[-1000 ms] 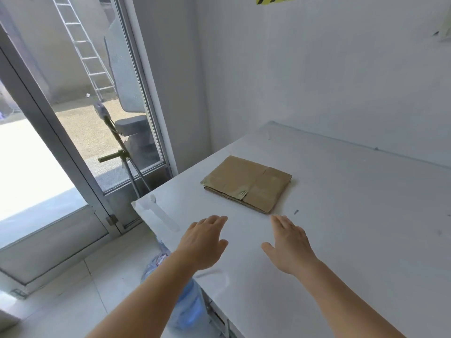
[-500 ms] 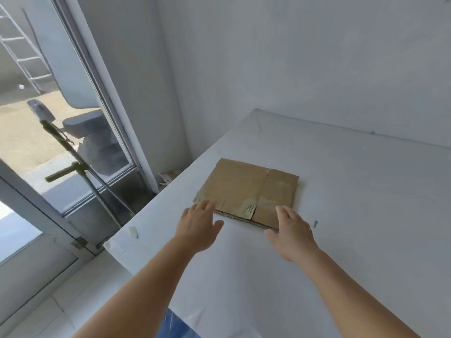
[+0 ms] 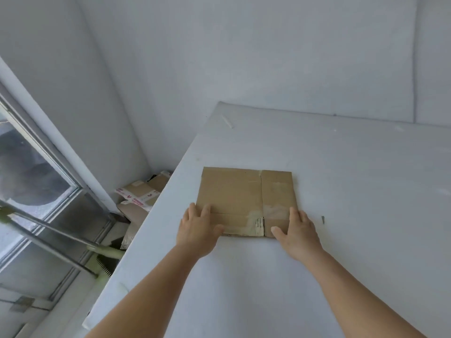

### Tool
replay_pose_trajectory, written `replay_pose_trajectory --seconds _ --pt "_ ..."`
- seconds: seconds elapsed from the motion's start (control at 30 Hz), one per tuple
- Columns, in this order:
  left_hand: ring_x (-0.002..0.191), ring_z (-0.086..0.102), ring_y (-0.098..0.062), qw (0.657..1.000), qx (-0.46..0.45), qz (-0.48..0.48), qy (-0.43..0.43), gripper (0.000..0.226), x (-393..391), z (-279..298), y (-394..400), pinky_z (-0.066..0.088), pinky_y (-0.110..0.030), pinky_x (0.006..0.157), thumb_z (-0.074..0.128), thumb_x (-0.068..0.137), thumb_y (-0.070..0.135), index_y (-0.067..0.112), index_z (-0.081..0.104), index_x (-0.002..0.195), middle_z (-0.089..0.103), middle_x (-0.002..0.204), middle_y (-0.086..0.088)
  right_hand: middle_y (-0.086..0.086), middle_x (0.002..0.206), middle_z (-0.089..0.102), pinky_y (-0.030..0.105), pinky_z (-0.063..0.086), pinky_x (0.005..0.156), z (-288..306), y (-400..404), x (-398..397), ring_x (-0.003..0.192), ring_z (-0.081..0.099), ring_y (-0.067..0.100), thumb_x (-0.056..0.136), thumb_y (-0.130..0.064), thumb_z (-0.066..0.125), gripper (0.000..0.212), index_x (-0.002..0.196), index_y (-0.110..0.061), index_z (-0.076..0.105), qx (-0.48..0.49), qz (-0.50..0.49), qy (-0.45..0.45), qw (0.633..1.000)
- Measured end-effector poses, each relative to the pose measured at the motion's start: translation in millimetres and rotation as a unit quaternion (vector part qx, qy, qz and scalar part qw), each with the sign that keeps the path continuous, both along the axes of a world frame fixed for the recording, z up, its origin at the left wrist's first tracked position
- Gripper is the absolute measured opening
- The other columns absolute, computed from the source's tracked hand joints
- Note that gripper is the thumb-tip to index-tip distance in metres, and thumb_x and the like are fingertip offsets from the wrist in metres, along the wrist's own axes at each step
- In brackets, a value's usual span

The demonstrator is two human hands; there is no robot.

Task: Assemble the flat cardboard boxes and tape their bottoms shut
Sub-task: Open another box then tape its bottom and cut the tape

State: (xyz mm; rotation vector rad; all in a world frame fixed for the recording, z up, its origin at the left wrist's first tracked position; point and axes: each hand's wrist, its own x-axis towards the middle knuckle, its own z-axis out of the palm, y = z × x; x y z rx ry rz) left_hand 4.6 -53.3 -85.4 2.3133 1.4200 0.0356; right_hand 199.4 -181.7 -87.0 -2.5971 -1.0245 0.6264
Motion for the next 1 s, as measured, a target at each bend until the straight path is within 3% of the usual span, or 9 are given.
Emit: replay_pose_trajectory --seconds 0.13,0.3,0.57,1.0 --pt "0.129 0.029 -0.029 0.999 -0.010 0.010 -0.044 0.067 1 0 2 0.027 -0.036 0.107 0.053 0.087 0.048 0.023 0.026 0.142 0.033 0.135 -0.007 0.009 0.158 0.010 0.038 0.020 0.114 0 2 1 0.143 0.013 0.029 0.088 -0.049 0.054 0.087 0.151 -0.014 0.005 0.006 -0.033 0.009 0.999" --pt "0.133 0.019 -0.030 0.997 -0.006 0.011 -0.082 0.071 -3 2 4 0.025 -0.038 0.110 0.056 0.087 0.044 0.022 0.023 0.146 0.019 0.147 -0.012 0.006 0.157 0.012 0.036 0.022 0.112 5 -1 -5 0.143 0.016 0.024 0.086 -0.042 0.061 0.087 0.151 -0.014 0.010 0.063 -0.064 0.042 0.995" --pt "0.129 0.018 -0.026 0.988 0.015 -0.024 -0.149 0.073 7 15 -6 0.031 -0.036 0.103 0.063 0.085 0.038 0.023 0.025 0.146 0.015 0.146 -0.011 0.006 0.154 0.020 0.034 0.025 0.109 22 -30 -7 0.140 0.023 0.026 0.084 -0.038 0.064 0.084 0.149 -0.013 0.018 0.130 -0.116 0.013 0.985" --pt "0.135 0.014 -0.028 0.979 -0.010 -0.132 -0.154 0.076 95 26 -116 0.027 -0.037 0.107 0.061 0.087 0.041 0.022 0.020 0.148 0.014 0.148 -0.014 0.004 0.153 0.022 0.033 0.031 0.104 43 -172 40 0.136 0.030 0.025 0.083 -0.035 0.064 0.081 0.149 -0.015 0.021 0.150 -0.231 -0.012 0.961"
